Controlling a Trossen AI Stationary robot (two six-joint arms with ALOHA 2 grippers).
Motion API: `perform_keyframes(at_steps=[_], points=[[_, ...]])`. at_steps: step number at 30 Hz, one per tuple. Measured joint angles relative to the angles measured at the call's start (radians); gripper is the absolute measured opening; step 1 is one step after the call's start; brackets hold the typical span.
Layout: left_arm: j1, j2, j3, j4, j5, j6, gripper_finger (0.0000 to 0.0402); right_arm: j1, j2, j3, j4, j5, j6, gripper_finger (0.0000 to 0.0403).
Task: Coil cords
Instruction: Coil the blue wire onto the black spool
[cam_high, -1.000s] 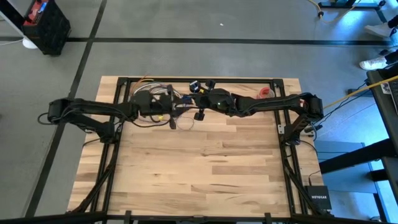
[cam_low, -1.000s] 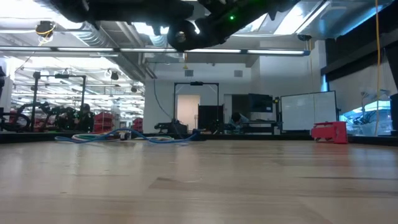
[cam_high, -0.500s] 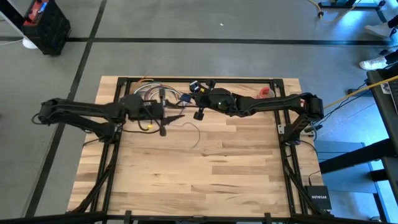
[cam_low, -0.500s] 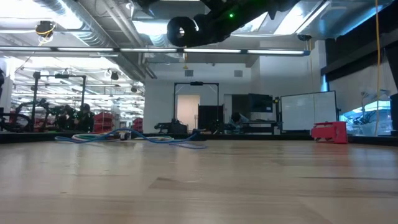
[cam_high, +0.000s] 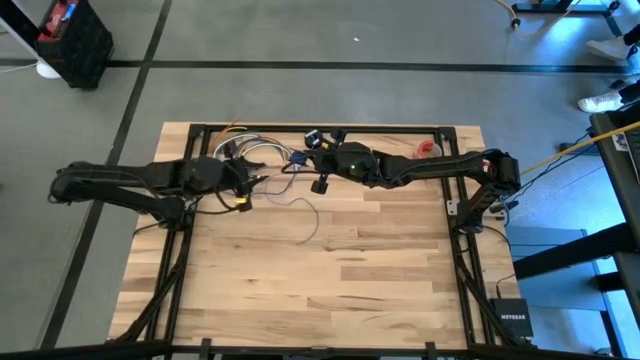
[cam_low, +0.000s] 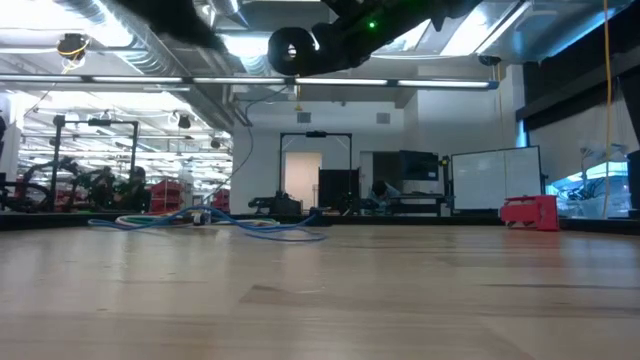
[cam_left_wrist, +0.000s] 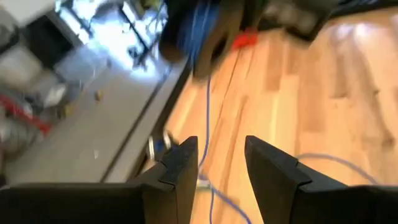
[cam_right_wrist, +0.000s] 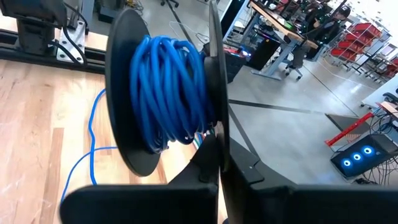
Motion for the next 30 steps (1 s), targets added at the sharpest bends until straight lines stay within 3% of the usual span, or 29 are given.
perform_keyframes(at_steps=[6, 11, 19, 30], points=[[0.088, 0.018, -0.214, 0.214, 0.003, -0.040, 0.0127, 0.000, 0.000, 0.000, 0.000, 0.000, -0.002, 0.0003], [0.209, 0.044, -0.321, 0.423, 0.006, 0.072, 0.0127, 0.000, 0.000, 0.000, -0.001, 0.000, -0.002, 0.0003], [0.320, 0.137, -0.341, 0.533, 0.294, 0.167, 0.0127, 0.000, 0.000, 0.001, -0.005, 0.000, -0.006, 0.0004], [0.377, 0.229, -0.342, 0.648, 0.314, 0.188, 0.0121, 0.000, 0.000, 0.001, 0.000, -0.001, -0.008, 0.0005]])
